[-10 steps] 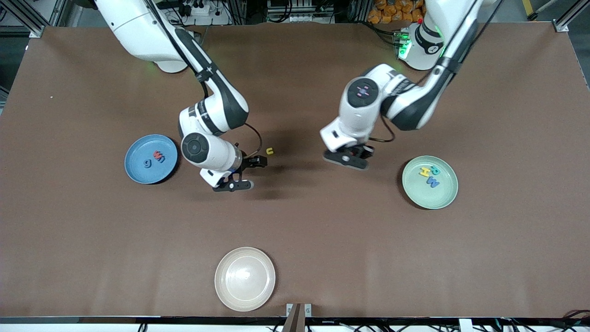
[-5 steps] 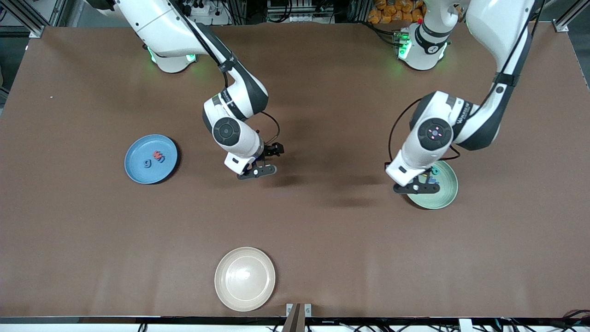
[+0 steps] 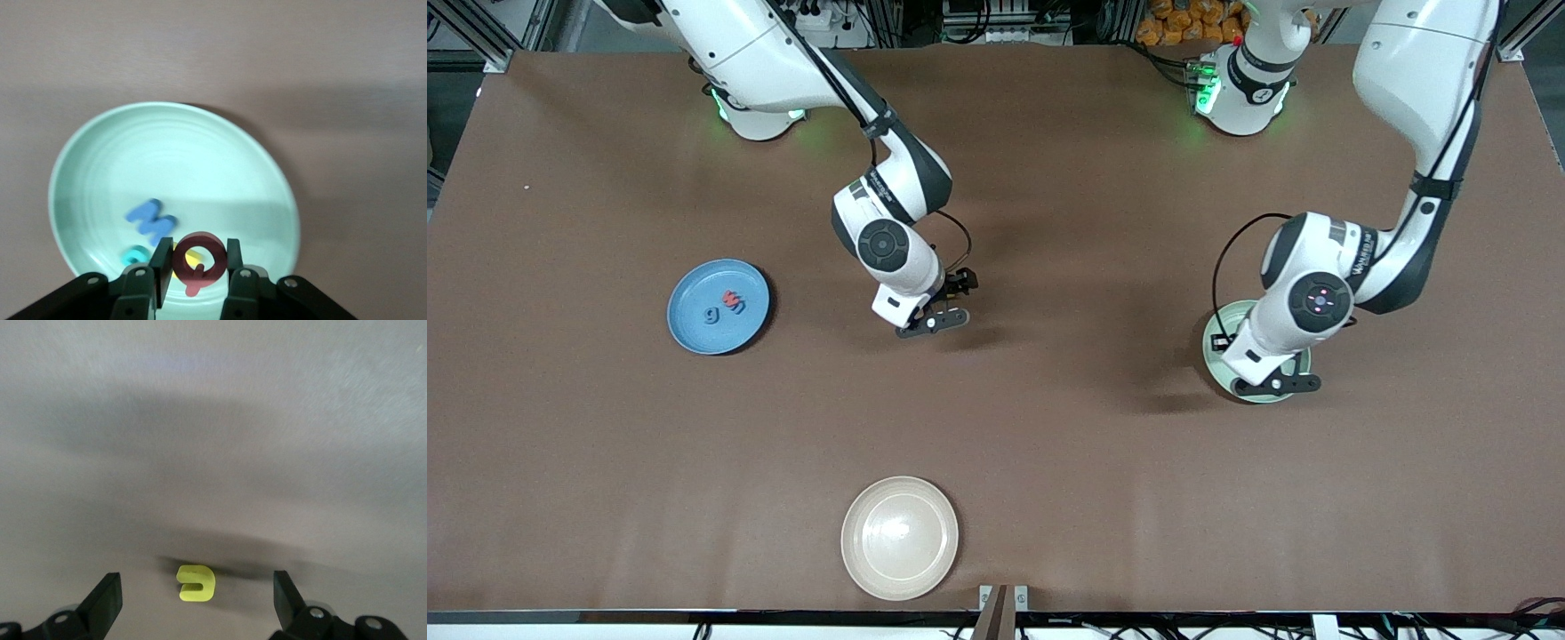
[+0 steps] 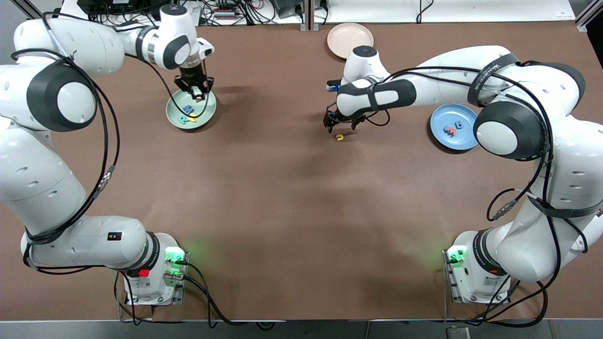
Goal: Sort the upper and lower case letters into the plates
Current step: 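Lower the right gripper onto the yellow u while the left gripper withdraws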
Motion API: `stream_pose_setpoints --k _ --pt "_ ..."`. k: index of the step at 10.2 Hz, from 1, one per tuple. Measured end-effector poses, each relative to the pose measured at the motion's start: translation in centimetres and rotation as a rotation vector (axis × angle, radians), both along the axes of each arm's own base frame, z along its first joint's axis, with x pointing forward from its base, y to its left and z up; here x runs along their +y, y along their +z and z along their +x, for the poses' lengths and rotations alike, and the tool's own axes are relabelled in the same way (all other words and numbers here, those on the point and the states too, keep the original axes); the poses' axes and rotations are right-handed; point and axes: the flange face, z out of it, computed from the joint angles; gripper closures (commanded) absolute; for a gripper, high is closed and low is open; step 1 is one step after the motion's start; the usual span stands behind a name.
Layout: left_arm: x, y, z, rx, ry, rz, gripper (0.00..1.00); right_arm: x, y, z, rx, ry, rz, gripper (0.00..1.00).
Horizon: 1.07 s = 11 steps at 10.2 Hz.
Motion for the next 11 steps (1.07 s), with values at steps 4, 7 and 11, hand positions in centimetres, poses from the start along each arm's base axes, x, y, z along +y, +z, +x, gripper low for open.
stream_pose_setpoints --k 4,7,11 --pt "2.9 0.9 1.3 -0.032 -0.007 -0.013 0.00 1.1 -1.6 -1.1 -0.004 -0.017 -0.022 0.00" --pt "2.6 8.7 2.9 -0.168 -0.018 -0.011 0.00 1.4 -1.6 -1.3 -0.020 -0.016 -0.008 0.00" --pt "1.5 23.3 1.0 -0.264 0.025 -0.031 0.00 2.1 -1.7 -2.3 -0.018 -0.020 -0.005 0.00"
